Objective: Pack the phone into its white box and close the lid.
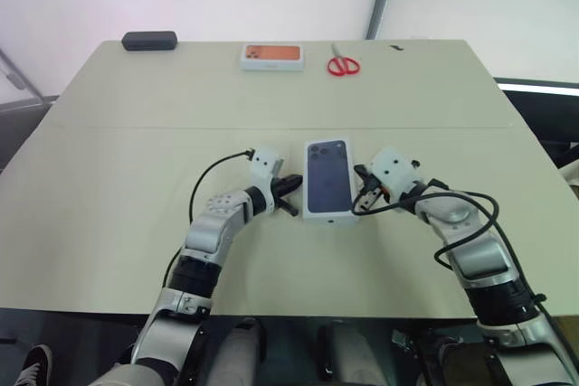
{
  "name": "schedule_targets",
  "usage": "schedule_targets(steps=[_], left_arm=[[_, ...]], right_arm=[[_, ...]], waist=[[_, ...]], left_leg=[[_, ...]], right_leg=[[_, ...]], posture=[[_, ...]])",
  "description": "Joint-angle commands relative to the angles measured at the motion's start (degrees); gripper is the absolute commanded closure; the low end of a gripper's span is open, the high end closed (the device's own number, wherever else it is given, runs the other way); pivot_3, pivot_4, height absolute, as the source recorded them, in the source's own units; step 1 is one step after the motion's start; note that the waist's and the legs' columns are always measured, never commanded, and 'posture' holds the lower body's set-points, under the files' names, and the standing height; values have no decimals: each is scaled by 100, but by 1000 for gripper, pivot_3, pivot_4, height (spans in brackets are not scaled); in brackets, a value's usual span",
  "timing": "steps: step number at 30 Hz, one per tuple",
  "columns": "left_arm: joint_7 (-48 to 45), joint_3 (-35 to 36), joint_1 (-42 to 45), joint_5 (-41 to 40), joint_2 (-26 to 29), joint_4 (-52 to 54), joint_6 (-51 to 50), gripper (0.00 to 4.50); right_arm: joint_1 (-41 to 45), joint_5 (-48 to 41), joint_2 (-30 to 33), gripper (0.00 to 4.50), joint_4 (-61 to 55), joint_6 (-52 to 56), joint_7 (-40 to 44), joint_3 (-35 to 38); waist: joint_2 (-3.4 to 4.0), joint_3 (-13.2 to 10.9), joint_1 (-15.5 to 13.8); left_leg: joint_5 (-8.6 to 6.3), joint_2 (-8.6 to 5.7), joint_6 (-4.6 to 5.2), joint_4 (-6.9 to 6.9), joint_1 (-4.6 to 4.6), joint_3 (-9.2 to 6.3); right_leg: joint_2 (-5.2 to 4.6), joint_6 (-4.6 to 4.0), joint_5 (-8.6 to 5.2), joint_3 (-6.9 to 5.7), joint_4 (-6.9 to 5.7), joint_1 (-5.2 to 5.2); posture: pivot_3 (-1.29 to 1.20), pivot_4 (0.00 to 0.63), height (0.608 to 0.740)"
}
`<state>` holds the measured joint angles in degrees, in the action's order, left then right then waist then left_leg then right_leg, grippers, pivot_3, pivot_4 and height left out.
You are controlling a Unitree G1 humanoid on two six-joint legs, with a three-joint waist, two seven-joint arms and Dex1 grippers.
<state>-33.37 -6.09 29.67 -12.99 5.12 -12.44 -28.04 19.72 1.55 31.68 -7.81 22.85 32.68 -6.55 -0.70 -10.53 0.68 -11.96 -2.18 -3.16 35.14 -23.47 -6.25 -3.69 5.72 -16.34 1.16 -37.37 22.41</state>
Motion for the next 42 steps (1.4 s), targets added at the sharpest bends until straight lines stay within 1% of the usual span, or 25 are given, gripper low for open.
schedule_targets(steps=[1, 3, 7, 18, 25, 29, 33, 36, 42], left_arm=[[-160, -273, 155, -6, -82, 380, 116, 4500], [-193, -234, 130, -98, -119, 439, 40, 4500], [-175, -315, 135, 21, -90, 370, 70, 4500], [-186, -340, 30, 62, -35, 404, 8, 4500], [-216, -234, 131, 4, 22, 342, 62, 4500], [-195, -116, 69, -93, 68, 458, -55, 4500], [-220, 24, -8, -177, 204, 557, -110, 4500], [-172, 216, 148, -266, 279, 497, -110, 4500], [-151, 351, 352, -367, 305, 463, -87, 4500]], right_arm=[[-37, -15, -44, 4474, -321, -59, 30, -28], [-79, 4, -42, 4474, -315, -55, 24, -34], [-82, -13, -111, 4474, -342, -46, -38, 23], [-210, 69, -88, 4474, -316, 34, 52, -139], [-199, 215, -73, 4474, -231, 43, 100, -264], [-98, 369, -5, 4474, -72, 38, -33, -161], [171, 432, 108, 4474, 310, 2, -313, 225], [381, 388, 120, 4474, 402, -106, -412, 380], [603, 361, 99, 4474, 382, -256, -408, 398]], waist=[[0, 0, 1], [0, 0, 1], [0, 0, 0], [0, 0, 1], [0, 0, 7], [0, 0, 15], [0, 0, 12], [0, 0, 6], [0, 0, 12]], left_leg=[[0, 0, 0, 0, 0, 0], [0, 0, 0, 0, 0, 0], [0, 0, 0, 0, 0, 0], [0, 0, 0, 0, 0, 1], [0, 1, 0, 0, 0, 1], [0, 1, 0, 0, 1, 1], [0, 2, 0, 1, 2, 1], [1, 1, -1, 1, 2, 4], [1, 2, -1, 0, 2, 4]], right_leg=[[0, 0, 0, 0, 0, 0], [0, 0, 0, 0, 0, 0], [0, 0, 0, 0, -1, 0], [1, 0, 0, 0, -1, 0], [2, 0, 0, 0, -2, 0], [3, 0, 0, 0, -2, 0], [3, 0, 0, 1, -3, -1], [1, 0, 0, 3, -4, 1], [3, 0, 0, 1, -7, 2]], posture=[[0, 150, 740], [0, 150, 740], [0, 150, 740], [0, 150, 740], [0, 150, 740], [0, 150, 740], [0, 150, 740], [0, 150, 740], [0, 150, 740]])
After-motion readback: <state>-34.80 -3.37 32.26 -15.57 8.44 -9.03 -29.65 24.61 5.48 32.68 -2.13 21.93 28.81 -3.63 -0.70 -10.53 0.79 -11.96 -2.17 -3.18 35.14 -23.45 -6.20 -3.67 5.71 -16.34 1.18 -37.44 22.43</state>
